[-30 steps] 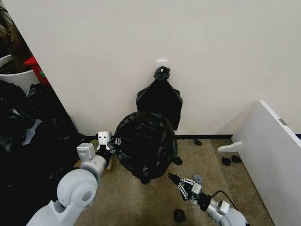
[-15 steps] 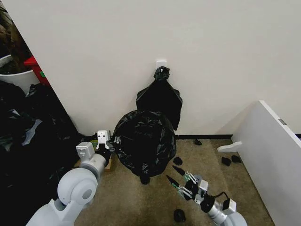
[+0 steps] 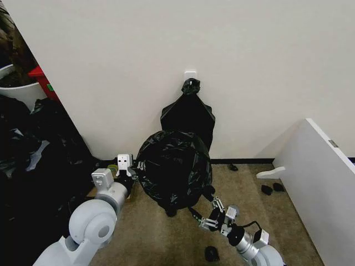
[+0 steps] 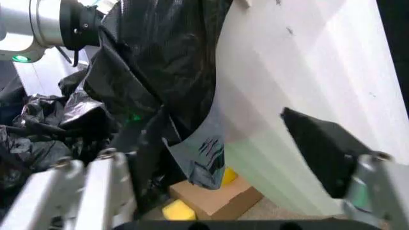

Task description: Place the garbage bag over the trash bin.

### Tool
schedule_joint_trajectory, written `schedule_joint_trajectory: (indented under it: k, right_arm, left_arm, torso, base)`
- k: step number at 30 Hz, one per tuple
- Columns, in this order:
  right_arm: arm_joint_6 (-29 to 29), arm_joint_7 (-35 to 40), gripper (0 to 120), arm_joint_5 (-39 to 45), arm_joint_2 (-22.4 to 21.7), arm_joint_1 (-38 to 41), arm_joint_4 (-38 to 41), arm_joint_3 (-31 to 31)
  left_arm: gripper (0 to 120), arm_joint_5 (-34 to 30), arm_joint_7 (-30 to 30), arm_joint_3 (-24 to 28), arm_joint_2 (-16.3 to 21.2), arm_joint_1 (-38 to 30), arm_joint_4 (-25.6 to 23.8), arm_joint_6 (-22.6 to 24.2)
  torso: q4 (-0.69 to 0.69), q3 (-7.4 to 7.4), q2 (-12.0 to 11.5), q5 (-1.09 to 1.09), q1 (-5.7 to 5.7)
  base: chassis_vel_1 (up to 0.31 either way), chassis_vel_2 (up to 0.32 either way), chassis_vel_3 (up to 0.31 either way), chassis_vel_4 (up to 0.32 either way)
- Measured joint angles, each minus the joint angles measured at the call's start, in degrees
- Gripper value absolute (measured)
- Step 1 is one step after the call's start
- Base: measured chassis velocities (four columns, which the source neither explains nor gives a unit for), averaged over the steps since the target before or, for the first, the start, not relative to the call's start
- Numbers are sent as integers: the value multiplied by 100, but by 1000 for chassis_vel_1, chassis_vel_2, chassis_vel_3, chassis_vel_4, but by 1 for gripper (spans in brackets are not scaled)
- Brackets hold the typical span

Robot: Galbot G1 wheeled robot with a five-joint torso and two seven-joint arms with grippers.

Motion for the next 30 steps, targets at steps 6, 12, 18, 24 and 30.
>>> schedule_joint_trajectory:
  k: [6,12,18,24,30]
  right_arm:
    - [-25,-160,43,204,24,38,-73,20]
    - [-47,-308,18,211,50,52,-152,41]
    - [-59,-487,0,226,63,85,-246,54]
    - [-114,39,0,-118,88,89,-282,81]
    - [-154,987,0,-697,112,78,-285,85]
  left_arm:
    - [1,14,0,41,-19,-11,15,1]
    - [1,23,-6,71,-47,-11,17,0]
    - [1,30,-16,75,-65,3,9,-13]
    - [1,30,-25,61,-70,28,-56,-20]
    - [1,30,-27,61,-81,63,-129,-20]
  torso:
    - [0,0,0,0,0]
    - [0,0,0,0,0]
    - [0,0,0,0,0]
    - [0,0,0,0,0]
    - [0,0,0,0,0]
  base:
    - [0,0,0,0]
    - [0,0,0,0]
    - [0,0,0,0]
    - [0,0,0,0]
    - [0,0,0,0]
